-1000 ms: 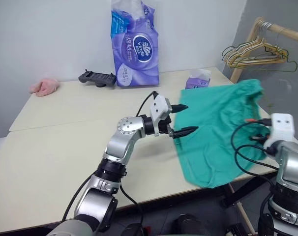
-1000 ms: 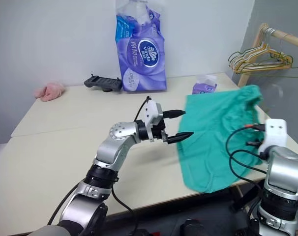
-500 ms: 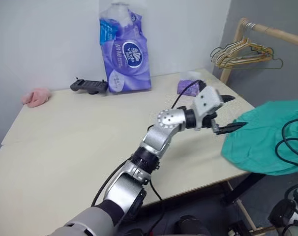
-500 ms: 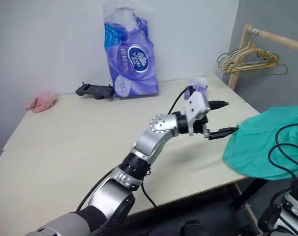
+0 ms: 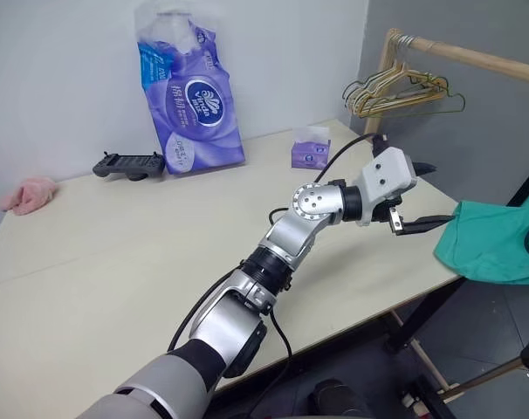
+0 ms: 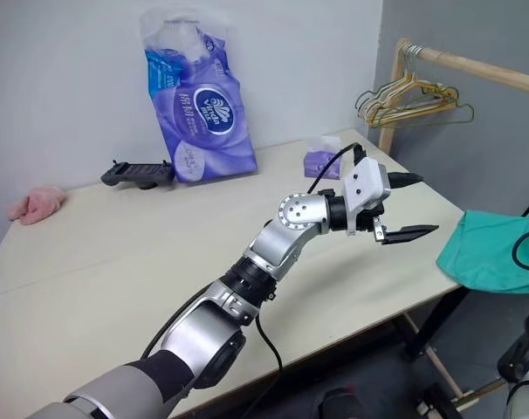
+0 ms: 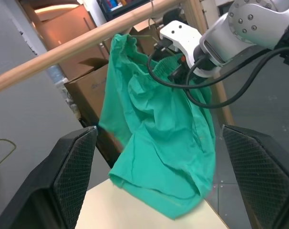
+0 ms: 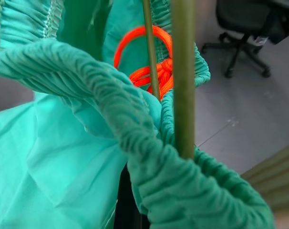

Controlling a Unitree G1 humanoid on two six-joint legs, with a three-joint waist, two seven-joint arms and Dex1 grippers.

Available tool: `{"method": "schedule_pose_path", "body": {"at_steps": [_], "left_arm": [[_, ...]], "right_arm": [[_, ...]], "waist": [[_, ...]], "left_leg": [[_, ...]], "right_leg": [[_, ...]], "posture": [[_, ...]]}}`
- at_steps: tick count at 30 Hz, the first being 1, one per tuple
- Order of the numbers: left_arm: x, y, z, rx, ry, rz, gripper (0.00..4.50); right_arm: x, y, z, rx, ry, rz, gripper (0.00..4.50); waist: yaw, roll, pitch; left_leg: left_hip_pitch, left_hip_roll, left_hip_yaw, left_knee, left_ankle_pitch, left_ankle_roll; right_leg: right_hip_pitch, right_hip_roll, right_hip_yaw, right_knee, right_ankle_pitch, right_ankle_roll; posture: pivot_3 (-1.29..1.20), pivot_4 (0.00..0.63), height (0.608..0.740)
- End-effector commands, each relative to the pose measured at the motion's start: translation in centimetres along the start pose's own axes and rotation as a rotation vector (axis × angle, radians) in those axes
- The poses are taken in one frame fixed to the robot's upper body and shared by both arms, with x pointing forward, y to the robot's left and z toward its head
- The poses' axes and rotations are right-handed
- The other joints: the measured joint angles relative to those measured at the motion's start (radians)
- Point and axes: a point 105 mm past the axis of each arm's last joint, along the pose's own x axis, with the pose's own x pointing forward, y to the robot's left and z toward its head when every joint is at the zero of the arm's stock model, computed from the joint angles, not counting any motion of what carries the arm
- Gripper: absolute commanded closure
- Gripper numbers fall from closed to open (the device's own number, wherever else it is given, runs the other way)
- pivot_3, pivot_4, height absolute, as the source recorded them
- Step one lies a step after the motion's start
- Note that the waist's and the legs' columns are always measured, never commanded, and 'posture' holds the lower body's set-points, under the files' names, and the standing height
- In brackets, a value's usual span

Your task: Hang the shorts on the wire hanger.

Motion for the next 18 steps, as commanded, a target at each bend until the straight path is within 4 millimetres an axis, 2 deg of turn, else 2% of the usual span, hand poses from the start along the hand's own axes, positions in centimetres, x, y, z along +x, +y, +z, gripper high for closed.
{"method": "schedule_pose_path", "body": {"at_steps": [1,5,8,13,18], "left_arm": [[3.0,-1.5,3.7,0.016,-0.129,-0.066,0.04],[3.2,-1.4,3.7,0.022,-0.123,-0.073,0.04],[3.3,-1.4,3.7,0.024,-0.117,-0.072,0.04],[3.2,-1.3,3.5,0.027,-0.105,-0.070,0.04],[3.1,-0.9,3.5,0.033,-0.099,-0.052,0.04]], "right_arm": [[0.2,-1.1,3.2,0.051,-0.088,-0.016,4.50],[1.4,-1.8,3.0,0.100,-0.037,-0.006,4.50],[2.1,-1.9,1.8,0.144,0.030,0.008,4.50],[2.6,-1.6,0.5,0.186,0.102,0.029,4.50],[2.7,-1.1,0.5,0.187,0.108,0.039,4.50]], "waist": [[-0.003,0.000,0.000],[-0.003,0.000,0.001],[-0.006,-0.001,0.001],[-0.016,-0.001,0.002],[-0.026,-0.003,0.003]], "left_leg": [[0.000,0.000,0.001,0.000,-0.001,0.001],[0.001,0.000,0.003,0.000,-0.001,0.002],[0.002,0.000,0.007,0.000,-0.002,0.003],[0.004,-0.001,0.015,0.000,-0.005,0.005],[0.004,-0.001,0.019,0.000,-0.006,0.006]], "right_leg": [[0.000,0.000,0.001,0.000,0.000,0.000],[0.000,0.000,0.003,0.000,-0.001,0.001],[0.000,0.001,0.007,-0.001,-0.001,0.002],[0.000,0.001,0.015,-0.001,-0.001,0.006],[0.000,0.001,0.020,-0.003,0.000,0.011]], "posture": [[-0.31,0.000,0.740],[-0.31,0.000,0.740],[-0.30,0.000,0.740],[-0.29,0.000,0.740],[-0.28,0.000,0.740]]}}
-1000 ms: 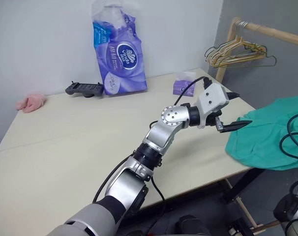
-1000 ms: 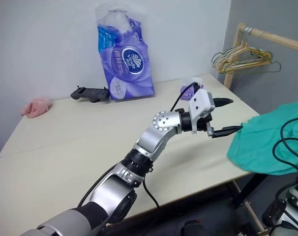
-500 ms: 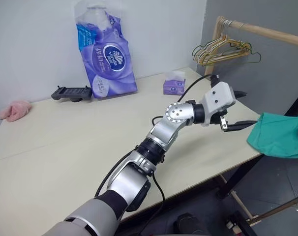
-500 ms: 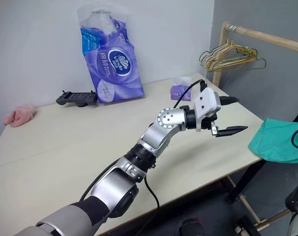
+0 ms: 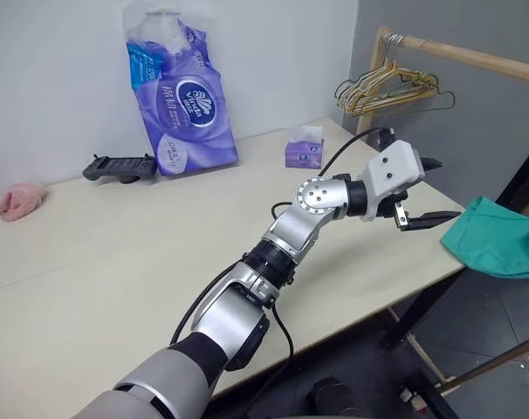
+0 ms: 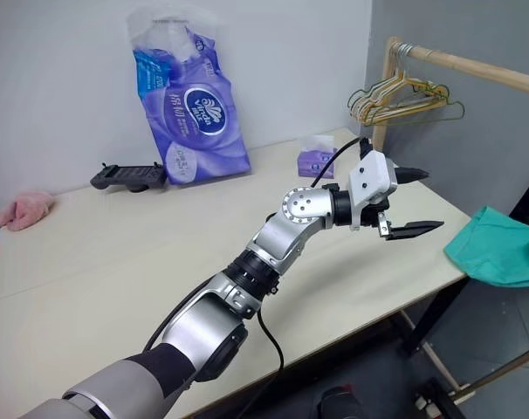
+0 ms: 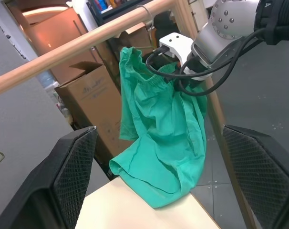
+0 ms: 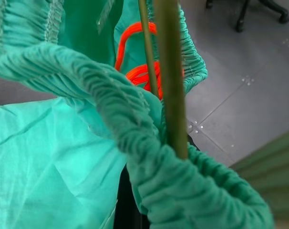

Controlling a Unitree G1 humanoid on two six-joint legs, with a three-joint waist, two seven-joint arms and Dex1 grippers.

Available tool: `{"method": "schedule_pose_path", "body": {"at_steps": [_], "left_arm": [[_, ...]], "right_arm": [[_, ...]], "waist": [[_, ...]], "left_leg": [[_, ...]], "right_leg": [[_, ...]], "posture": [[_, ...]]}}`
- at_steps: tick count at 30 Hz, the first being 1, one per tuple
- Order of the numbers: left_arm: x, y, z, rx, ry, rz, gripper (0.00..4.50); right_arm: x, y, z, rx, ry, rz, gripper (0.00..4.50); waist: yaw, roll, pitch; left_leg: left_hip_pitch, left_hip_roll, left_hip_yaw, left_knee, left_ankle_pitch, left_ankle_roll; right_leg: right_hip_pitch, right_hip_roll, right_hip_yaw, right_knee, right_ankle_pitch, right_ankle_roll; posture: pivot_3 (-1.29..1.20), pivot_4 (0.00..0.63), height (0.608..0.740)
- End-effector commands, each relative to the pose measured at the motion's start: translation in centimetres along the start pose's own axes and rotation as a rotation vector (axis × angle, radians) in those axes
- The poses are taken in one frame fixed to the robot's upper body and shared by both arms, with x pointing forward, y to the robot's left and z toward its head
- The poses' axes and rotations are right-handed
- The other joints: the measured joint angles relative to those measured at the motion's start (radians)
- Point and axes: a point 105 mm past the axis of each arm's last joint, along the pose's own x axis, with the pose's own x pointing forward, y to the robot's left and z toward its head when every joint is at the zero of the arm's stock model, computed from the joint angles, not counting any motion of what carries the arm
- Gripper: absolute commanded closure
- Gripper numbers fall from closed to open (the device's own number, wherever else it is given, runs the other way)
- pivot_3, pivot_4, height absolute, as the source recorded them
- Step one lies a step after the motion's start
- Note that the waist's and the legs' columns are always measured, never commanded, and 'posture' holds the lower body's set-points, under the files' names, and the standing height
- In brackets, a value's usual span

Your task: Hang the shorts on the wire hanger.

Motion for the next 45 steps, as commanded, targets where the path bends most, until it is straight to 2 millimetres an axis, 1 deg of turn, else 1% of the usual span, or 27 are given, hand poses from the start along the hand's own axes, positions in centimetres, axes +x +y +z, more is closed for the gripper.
{"method": "schedule_pose_path", "body": {"at_steps": [1,5,13,14,15,18,20,23,27,31,34,36,40,43,44,45], "left_arm": [[2.5,-1.1,3.1,0.028,-0.103,-0.037,0.04],[2.5,-0.9,3.2,0.026,-0.108,-0.034,0.00],[2.4,-0.8,3.4,0.012,-0.119,-0.042,0.00],[2.4,-0.9,3.3,0.009,-0.118,-0.046,0.00],[2.3,-0.9,3.3,0.007,-0.117,-0.050,0.00],[2.1,-0.8,3.1,0.002,-0.112,-0.053,0.00],[1.8,-0.5,2.8,0.000,-0.103,-0.047,0.00],[1.1,0.2,2.2,-0.002,-0.082,-0.021,0.00],[0.0,0.8,1.5,-0.013,-0.064,0.005,0.00],[-2.1,1.0,0.9,-0.059,-0.059,0.012,0.00],[-4.1,1.4,0.3,-0.108,-0.047,0.033,0.00],[-5.6,2.5,-0.1,-0.130,-0.032,0.094,0.00],[-8.9,4.8,-0.7,-0.191,-0.010,0.244,0.00],[-11.8,6.8,-1.9,-0.243,0.051,0.410,0.00],[-12.9,7.3,-2.5,-0.265,0.077,0.469,0.00],[-14.2,7.8,-3.2,-0.297,0.105,0.552,0.00]], "right_arm": [[-0.6,0.2,1.7,0.015,-0.054,0.012,4.50],[-0.6,0.3,2.0,-0.015,-0.076,0.000,3.37],[-1.3,0.6,2.7,-0.021,-0.108,-0.041,0.53],[-1.5,0.7,2.7,-0.019,-0.107,-0.050,0.22],[-1.6,0.8,2.6,-0.018,-0.106,-0.057,0.03],[-2.4,1.1,2.6,-0.003,-0.107,-0.087,0.03],[-3.4,1.7,2.8,0.014,-0.127,-0.088,0.03],[-5.7,3.1,3.0,0.019,-0.161,-0.089,0.03],[-8.4,4.3,2.2,0.034,-0.180,-0.098,0.03],[-10.9,5.2,0.7,0.047,-0.192,-0.098,0.03],[-12.9,6.2,-0.5,0.041,-0.206,-0.085,0.03],[-14.0,7.5,-1.1,0.047,-0.239,-0.050,0.03],[-16.3,10.7,-1.7,0.042,-0.298,0.054,0.03],[-17.8,13.3,-2.5,0.027,-0.314,0.155,0.03],[-18.4,14.3,-2.7,0.030,-0.315,0.205,0.03],[-19.1,16.2,-3.1,0.012,-0.306,0.313,0.03]], "waist": [[-0.003,0.000,0.000],[-0.004,0.000,0.000],[-0.004,0.000,0.000],[-0.004,0.000,0.000],[-0.003,0.000,0.000],[-0.003,0.000,0.000],[-0.003,0.000,0.000],[-0.002,0.000,0.000],[0.004,0.000,0.000],[0.015,0.001,0.000],[0.021,0.002,0.000],[0.022,0.002,0.000],[0.022,0.004,-0.001],[0.023,0.002,-0.001],[0.023,0.002,-0.001],[0.024,0.002,-0.001]], "left_leg": [[0.000,0.000,0.001,0.000,0.000,0.000],[0.000,0.000,0.002,0.000,-0.001,0.001],[0.000,0.000,0.002,0.000,-0.001,0.001],[0.000,0.000,0.002,0.000,-0.001,0.001],[0.000,0.000,0.002,0.000,-0.001,0.001],[0.000,0.000,0.001,0.000,-0.001,0.001],[0.000,0.000,0.001,0.000,-0.001,0.001],[0.000,0.000,0.001,0.000,-0.001,0.001],[-0.001,0.001,0.000,0.001,-0.001,0.001],[-0.001,0.001,-0.001,0.001,-0.002,0.001],[-0.002,0.002,-0.001,0.002,-0.002,0.001],[-0.002,0.002,-0.001,0.002,-0.002,0.000],[-0.002,0.003,-0.001,0.002,-0.002,-0.001],[-0.002,0.004,-0.003,0.002,-0.002,-0.001],[-0.002,0.004,-0.004,0.002,-0.002,-0.002],[-0.002,0.004,-0.004,0.002,-0.003,-0.002]], "right_leg": [[0.000,0.000,0.001,0.000,0.000,0.001],[0.000,0.000,0.002,-0.001,0.001,0.002],[0.000,0.000,0.002,-0.001,0.001,0.002],[0.000,0.000,0.002,-0.001,0.001,0.002],[0.000,0.000,0.002,-0.001,0.001,0.002],[0.000,0.000,0.002,-0.001,0.001,0.002],[0.000,0.000,0.002,-0.001,0.001,0.002],[0.000,0.000,0.003,-0.001,0.001,0.003],[0.000,0.000,0.002,-0.001,0.001,0.003],[-0.001,0.000,0.001,0.000,0.001,0.003],[-0.002,0.000,0.001,0.002,0.001,0.003],[-0.003,0.000,0.001,0.003,0.001,0.003],[-0.004,0.000,0.001,0.003,0.001,0.003],[-0.004,-0.001,0.000,0.003,0.001,0.003],[-0.004,-0.001,0.000,0.003,0.001,0.003],[-0.004,-0.001,-0.001,0.003,0.001,0.003]], "posture": [[-0.28,0.000,0.740],[-0.28,0.000,0.740],[-0.28,0.002,0.740],[-0.28,0.003,0.740],[-0.28,0.005,0.740],[-0.28,0.007,0.740],[-0.27,0.010,0.740],[-0.27,0.015,0.740],[-0.26,0.019,0.740],[-0.26,0.022,0.740],[-0.25,0.023,0.740],[-0.25,0.024,0.740],[-0.24,0.022,0.740],[-0.23,0.019,0.740],[-0.22,0.018,0.740],[-0.21,0.016,0.740]]}}
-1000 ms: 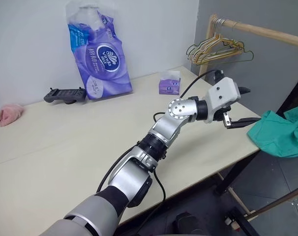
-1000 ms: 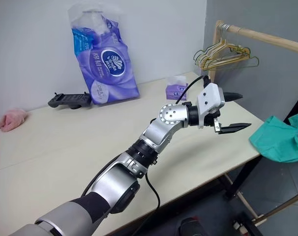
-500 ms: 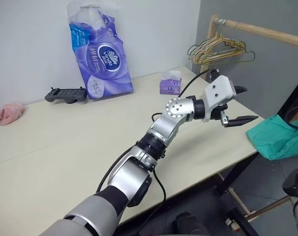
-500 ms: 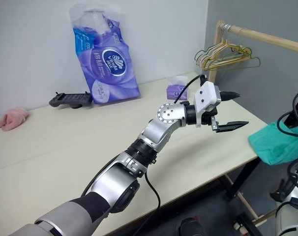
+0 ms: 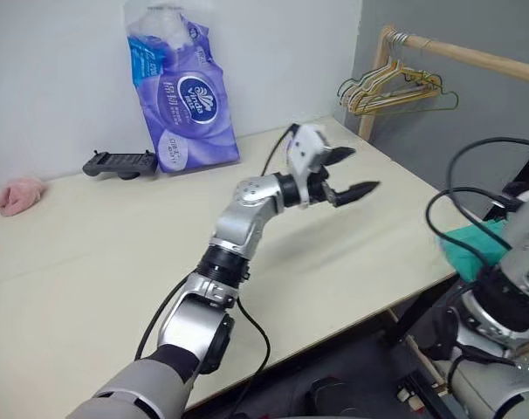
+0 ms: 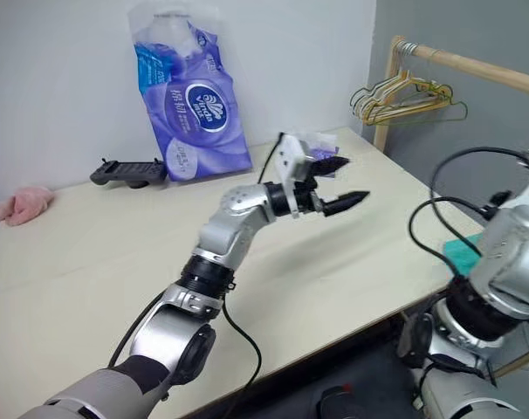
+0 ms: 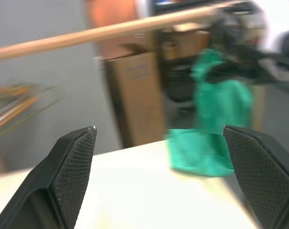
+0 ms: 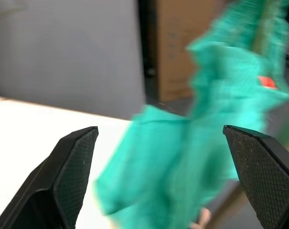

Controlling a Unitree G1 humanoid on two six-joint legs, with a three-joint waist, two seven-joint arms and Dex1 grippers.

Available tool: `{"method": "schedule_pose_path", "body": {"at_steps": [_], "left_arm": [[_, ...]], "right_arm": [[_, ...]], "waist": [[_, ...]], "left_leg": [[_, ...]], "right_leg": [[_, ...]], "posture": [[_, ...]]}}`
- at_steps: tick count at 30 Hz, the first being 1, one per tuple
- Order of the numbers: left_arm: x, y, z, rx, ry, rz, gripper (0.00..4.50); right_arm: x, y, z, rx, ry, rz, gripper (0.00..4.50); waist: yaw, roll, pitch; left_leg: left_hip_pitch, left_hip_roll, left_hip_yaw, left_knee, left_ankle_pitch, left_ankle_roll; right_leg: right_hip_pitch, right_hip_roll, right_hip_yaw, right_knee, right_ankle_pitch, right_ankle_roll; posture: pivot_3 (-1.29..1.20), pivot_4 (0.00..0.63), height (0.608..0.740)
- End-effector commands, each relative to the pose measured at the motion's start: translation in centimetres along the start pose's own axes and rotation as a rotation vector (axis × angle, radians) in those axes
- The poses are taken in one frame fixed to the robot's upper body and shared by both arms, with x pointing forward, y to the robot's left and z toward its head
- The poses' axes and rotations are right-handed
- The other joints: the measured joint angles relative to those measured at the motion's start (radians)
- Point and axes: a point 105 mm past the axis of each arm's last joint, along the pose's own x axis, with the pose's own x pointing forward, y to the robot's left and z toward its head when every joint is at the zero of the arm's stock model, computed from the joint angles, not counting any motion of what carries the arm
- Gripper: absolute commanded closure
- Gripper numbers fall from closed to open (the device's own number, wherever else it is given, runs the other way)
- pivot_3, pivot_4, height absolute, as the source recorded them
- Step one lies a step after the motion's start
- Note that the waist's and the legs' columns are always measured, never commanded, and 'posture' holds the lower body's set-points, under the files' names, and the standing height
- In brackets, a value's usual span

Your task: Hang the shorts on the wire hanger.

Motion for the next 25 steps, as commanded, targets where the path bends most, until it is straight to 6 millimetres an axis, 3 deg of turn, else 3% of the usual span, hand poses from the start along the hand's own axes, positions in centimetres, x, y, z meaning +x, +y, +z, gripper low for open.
{"method": "schedule_pose_path", "body": {"at_steps": [1,2,5,6,8,10,15,20,25], "left_arm": [[-2.7,3.5,-0.3,-0.064,0.032,0.249,0.00],[-3.6,4.3,-0.9,-0.079,0.051,0.335,0.00],[-5.4,5.3,-2.4,-0.176,0.091,0.499,0.00],[-6.1,5.2,-3.2,-0.203,0.118,0.539,0.00],[-7.8,5.5,-5.1,-0.217,0.191,0.665,0.00],[-9.7,6.1,-5.9,-0.174,0.222,0.788,0.00],[-14.2,6.2,-7.0,-0.112,0.233,1.002,0.00],[-15.7,5.2,-8.0,-0.054,0.256,1.013,0.00],[-17.7,6.0,-8.3,-0.076,0.233,1.113,0.00]], "right_arm": [[-2.4,4.6,1.0,0.011,-0.056,0.257,0.03],[-2.9,6.8,0.6,-0.041,-0.072,0.385,0.03],[-3.7,10.9,-0.9,-0.149,-0.152,0.625,0.03],[-3.5,11.9,-2.4,-0.175,-0.141,0.687,0.03],[-2.3,13.1,-5.7,-0.225,-0.123,0.740,0.03],[-1.7,13.8,-7.8,-0.255,-0.132,0.777,0.03],[-0.9,15.5,-11.4,-0.287,-0.133,0.863,0.03],[-0.7,16.8,-11.7,-0.305,-0.175,0.882,0.03],[-1.3,17.8,-11.9,-0.289,-0.171,0.932,0.03]], "waist": [[0.000,0.000,0.000],[0.000,0.000,0.000],[0.009,-0.004,-0.002],[0.013,-0.006,-0.003],[0.028,-0.010,-0.006],[0.043,-0.010,-0.006],[0.093,-0.011,-0.005],[0.161,-0.011,-0.005],[0.200,-0.012,-0.005]], "left_leg": [[0.000,0.000,0.000,0.000,0.000,0.000],[0.000,0.000,0.000,0.000,0.000,-0.001],[0.001,0.000,-0.003,0.001,-0.001,-0.002],[0.000,0.000,-0.005,0.001,-0.001,-0.002],[0.000,0.000,-0.007,0.001,-0.002,-0.004],[0.000,-0.001,-0.009,0.001,-0.003,-0.005],[-0.004,-0.001,-0.008,0.000,-0.002,-0.008],[-0.004,-0.001,-0.009,0.000,-0.002,-0.009],[-0.004,-0.001,-0.009,0.000,-0.001,-0.010]], "right_leg": [[-0.001,0.000,0.000,0.000,0.000,0.000],[-0.001,-0.001,0.000,0.000,0.000,0.000],[-0.002,-0.002,-0.003,0.000,0.001,-0.002],[-0.002,-0.002,-0.004,0.001,0.003,-0.005],[-0.002,-0.003,-0.006,0.001,0.004,-0.006],[-0.002,-0.003,-0.007,0.001,0.004,-0.006],[-0.008,-0.004,-0.007,0.003,0.004,-0.007],[-0.009,-0.004,-0.009,0.004,0.006,-0.011],[-0.009,-0.004,-0.009,0.003,0.008,-0.013]], "posture": [[-0.21,0.016,0.740],[-0.18,0.010,0.740],[-0.16,0.007,0.740],[-0.14,0.002,0.740],[-0.10,0.000,0.740],[-0.06,0.000,0.740],[0.02,0.000,0.740],[0.05,0.000,0.740],[0.05,0.000,0.740]]}}
